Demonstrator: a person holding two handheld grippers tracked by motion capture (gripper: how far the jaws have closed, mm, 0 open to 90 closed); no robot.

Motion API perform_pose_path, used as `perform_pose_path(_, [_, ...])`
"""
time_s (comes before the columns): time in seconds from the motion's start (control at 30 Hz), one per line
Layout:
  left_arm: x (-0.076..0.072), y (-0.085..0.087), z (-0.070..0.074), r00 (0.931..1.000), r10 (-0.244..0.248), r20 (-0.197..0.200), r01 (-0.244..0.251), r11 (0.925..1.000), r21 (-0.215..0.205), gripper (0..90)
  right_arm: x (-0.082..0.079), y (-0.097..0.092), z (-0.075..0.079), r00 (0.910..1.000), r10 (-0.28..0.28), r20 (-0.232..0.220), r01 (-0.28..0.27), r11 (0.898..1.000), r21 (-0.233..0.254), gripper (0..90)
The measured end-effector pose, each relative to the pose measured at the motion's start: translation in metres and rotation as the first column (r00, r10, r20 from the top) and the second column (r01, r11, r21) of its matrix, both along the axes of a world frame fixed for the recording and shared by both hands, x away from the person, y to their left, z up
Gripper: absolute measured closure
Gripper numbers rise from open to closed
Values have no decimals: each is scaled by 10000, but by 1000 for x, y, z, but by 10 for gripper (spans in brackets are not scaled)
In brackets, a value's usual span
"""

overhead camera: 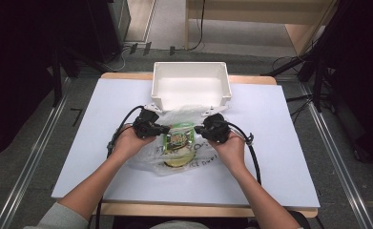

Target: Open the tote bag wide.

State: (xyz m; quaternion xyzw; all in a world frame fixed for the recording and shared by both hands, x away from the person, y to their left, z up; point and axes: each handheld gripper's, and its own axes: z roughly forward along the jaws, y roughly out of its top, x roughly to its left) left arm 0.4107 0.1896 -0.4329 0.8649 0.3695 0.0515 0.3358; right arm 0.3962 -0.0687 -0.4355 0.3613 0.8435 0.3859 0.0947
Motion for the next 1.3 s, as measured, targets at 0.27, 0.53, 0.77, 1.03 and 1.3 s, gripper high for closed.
perform_pose_path(0.27, [12, 12, -7, 9972, 679, 307, -666, 9969, -423, 900, -4, -2, -13, 9994, -21, -355, 20, 10000, -36, 900])
perform_pose_path(0.53, [22, 20, -14, 9901, 1324, 457, -1303, 9904, -459, 900, -23, -10, -23, 9984, 144, -552, -161, 9994, -308, 900])
perform_pose_path(0.77, [28, 19, -20, 9853, 1644, 468, -1628, 9860, -363, 900, -44, -17, -31, 9958, 357, -837, -394, 9983, -433, 900])
perform_pose_path(1.03, [36, 10, -20, 9854, 1639, 465, -1655, 9857, 328, 900, -71, -14, -35, 9931, 832, -828, -866, 9955, -380, 900])
perform_pose_path(1.3, [41, 10, -24, 9795, 1963, 447, -1980, 9794, 382, 900, -94, -10, -36, 9876, 1332, -825, -1351, 9907, -178, 900])
